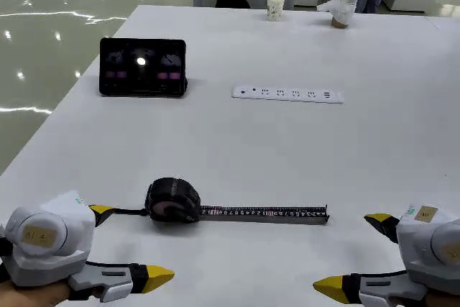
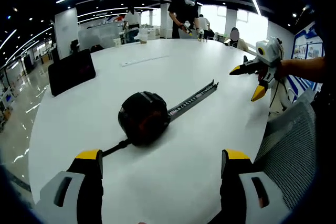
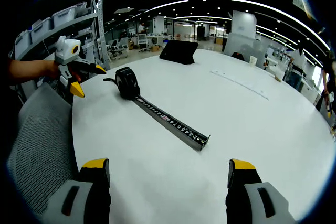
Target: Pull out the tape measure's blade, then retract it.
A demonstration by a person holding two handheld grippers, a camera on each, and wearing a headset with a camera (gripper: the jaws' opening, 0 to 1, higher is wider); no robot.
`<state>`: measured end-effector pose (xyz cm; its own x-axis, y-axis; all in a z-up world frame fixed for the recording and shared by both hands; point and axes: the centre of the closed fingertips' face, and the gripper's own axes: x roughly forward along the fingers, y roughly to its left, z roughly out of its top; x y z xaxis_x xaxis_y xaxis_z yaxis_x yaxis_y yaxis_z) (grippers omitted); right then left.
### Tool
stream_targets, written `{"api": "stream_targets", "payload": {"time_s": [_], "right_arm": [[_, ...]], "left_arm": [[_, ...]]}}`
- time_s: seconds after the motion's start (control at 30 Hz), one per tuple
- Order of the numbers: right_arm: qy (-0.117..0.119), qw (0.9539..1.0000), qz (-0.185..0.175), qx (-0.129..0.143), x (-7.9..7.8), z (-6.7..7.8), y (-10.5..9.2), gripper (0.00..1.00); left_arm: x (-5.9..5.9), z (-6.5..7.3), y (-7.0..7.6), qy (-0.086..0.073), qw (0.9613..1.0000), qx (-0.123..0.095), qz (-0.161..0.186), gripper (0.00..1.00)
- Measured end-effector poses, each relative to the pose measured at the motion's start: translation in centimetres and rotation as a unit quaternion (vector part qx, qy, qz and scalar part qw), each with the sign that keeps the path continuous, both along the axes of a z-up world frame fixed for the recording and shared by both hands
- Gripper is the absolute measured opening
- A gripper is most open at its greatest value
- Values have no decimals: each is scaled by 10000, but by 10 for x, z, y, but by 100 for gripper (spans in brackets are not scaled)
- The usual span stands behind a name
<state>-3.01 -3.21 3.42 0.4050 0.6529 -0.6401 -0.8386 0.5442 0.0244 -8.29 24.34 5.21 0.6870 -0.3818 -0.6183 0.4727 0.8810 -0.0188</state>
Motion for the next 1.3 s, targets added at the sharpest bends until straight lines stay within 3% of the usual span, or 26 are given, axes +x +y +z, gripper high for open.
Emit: {"api": "stream_targets", "payload": {"time_s": [0.27, 0.5, 0.87, 1.3], "right_arm": [[-74, 9990, -292, 321, 0, 10, 6, 98], [-129, 9984, -387, 395, -2, 13, 10, 99], [-121, 9961, -659, 573, -5, 19, 15, 99], [-149, 9936, -844, 737, -12, 28, 26, 99]], "left_arm": [[1, 6, 0, -224, 9991, -63, 359, 95], [1, 8, -5, -336, 9982, -74, 487, 99], [-1, 11, -13, -332, 9961, -230, 780, 99], [-1, 14, -20, -347, 9941, -218, 1009, 99]]}}
